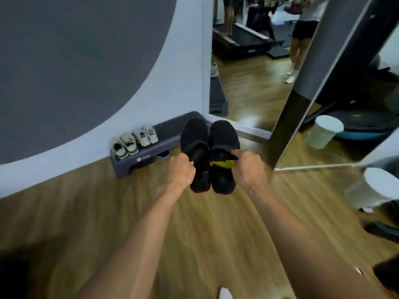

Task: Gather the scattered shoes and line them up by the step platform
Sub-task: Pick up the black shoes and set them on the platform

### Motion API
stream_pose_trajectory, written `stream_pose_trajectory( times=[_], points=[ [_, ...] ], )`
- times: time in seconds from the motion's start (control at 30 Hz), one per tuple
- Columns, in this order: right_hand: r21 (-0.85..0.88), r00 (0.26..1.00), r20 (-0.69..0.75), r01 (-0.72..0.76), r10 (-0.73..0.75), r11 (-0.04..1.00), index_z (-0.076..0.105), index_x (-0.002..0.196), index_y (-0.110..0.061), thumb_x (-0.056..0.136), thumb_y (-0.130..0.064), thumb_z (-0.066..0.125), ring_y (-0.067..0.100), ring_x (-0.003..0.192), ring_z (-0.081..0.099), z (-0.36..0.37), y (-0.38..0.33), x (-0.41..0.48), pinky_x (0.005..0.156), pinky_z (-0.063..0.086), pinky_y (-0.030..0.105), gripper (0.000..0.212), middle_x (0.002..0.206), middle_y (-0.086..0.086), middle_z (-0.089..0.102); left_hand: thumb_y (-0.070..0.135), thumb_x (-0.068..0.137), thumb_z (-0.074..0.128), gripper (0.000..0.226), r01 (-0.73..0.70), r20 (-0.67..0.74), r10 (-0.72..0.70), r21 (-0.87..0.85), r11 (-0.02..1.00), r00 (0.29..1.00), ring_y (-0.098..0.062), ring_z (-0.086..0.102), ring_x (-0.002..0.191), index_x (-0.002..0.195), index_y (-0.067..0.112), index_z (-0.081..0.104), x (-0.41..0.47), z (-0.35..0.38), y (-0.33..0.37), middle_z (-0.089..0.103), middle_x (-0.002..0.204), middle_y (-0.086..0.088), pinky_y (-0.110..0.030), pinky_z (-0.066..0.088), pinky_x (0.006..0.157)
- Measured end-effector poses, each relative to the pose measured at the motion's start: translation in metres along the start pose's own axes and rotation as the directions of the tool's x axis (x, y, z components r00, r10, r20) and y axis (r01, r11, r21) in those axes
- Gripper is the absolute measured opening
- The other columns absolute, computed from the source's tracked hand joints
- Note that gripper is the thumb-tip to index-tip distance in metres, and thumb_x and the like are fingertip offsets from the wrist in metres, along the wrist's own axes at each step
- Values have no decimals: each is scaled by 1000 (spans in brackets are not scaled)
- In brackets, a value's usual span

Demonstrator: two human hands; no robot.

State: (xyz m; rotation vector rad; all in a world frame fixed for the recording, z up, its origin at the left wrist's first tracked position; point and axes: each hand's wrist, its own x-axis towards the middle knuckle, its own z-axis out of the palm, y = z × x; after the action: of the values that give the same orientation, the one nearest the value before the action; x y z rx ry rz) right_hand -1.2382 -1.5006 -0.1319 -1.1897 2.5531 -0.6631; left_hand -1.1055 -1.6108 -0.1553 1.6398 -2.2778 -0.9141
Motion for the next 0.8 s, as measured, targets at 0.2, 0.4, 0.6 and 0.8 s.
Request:
stream_pose_trajectory(
  times=[0.2,0.4,0.6,0.8],
  points=[
    [55,990,102,96,-101,994,52,136,-20,91,1,42,32,117,55,46,-53,112,100,44,35,51,126,13,61,19,94,55,23,166,-80,-167,-20,986,983,-35,61,104,107,1,61,92,-24,-32,62,111,-20,-37,52,82],
    [40,967,215,134,-139,990,58,129,-18,89,0,46,30,108,60,109,-110,230,87,49,32,45,115,11,66,21,92,55,20,281,-56,-293,-153,947,955,-35,67,92,99,4,62,222,-34,-78,67,102,-19,-42,57,79],
    [73,946,310,72,-91,995,51,134,-15,91,-5,45,37,119,52,165,-161,343,98,44,40,45,126,16,56,19,94,55,21,313,47,-310,-88,946,950,-32,66,96,98,0,62,353,-60,-109,67,102,-15,-35,55,80],
    [104,938,341,28,-62,994,57,128,-15,88,0,48,31,108,60,213,-181,459,91,49,37,44,117,12,64,25,95,46,27,373,72,-367,-88,924,927,-35,63,97,110,3,53,475,-61,-118,62,107,-17,-46,54,86]
  ],
)
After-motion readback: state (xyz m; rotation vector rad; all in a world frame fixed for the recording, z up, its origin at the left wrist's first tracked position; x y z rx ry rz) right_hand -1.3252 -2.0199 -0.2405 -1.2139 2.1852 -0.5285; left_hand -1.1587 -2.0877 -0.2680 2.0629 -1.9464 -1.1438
